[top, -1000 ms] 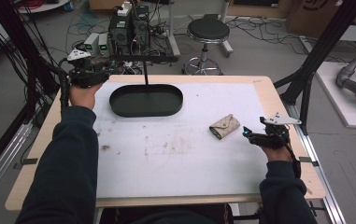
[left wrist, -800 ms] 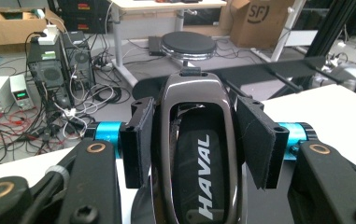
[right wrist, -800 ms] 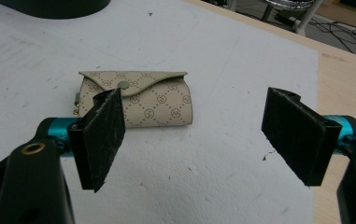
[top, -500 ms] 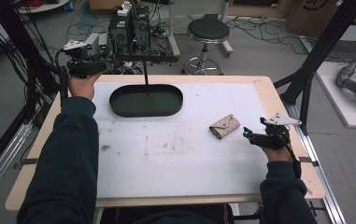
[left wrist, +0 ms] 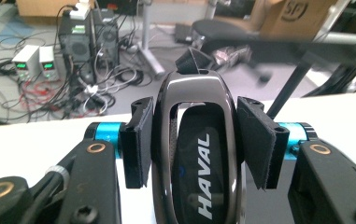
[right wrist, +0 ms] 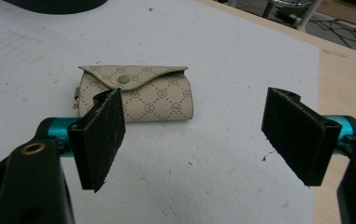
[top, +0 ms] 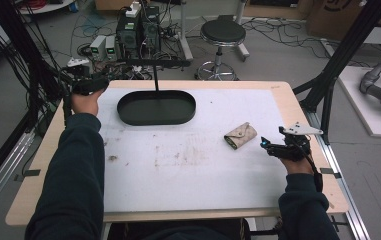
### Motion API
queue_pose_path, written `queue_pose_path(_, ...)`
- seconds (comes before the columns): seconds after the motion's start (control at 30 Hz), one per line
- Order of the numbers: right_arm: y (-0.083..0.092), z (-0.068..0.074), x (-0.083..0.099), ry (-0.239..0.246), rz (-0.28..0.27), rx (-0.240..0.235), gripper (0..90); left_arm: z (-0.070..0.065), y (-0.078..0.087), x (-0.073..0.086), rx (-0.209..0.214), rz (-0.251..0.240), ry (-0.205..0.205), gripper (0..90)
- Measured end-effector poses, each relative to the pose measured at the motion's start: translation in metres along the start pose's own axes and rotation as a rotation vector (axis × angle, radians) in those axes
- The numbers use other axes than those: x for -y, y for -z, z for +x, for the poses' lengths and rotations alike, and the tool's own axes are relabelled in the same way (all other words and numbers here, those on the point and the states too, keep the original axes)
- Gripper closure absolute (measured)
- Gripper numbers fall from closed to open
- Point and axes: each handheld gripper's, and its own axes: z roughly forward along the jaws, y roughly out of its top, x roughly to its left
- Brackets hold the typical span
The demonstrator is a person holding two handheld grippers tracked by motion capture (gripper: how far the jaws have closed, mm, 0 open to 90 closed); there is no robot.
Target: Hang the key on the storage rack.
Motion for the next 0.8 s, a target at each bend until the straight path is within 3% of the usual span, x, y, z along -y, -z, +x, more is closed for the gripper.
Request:
queue_pose_path(0.2,-0.002,0.003,0.0,0.007,0.012,0.001,22.0,-0.003,-0.007,0.016,0.011,0.013,-0.029,48.3)
queue_pose_path(0.4,-0.001,0.003,0.0,0.009,0.009,-0.001,22.0,-0.006,-0.011,0.029,0.006,0.033,-0.021,46.5)
queue_pose_path(0.53,0.001,0.003,0.0,0.011,0.002,-0.002,22.1,-0.003,-0.003,0.032,0.012,0.027,-0.012,41.7)
queue_pose_path(0.67,0.001,0.005,-0.001,0.015,-0.002,-0.004,22.1,0.001,0.013,0.034,0.023,-0.023,-0.004,41.4)
queue_pose_path(0.8,-0.001,0.008,-0.003,0.026,0.002,-0.01,22.1,0.004,0.03,0.041,0.036,-0.053,0.009,33.7)
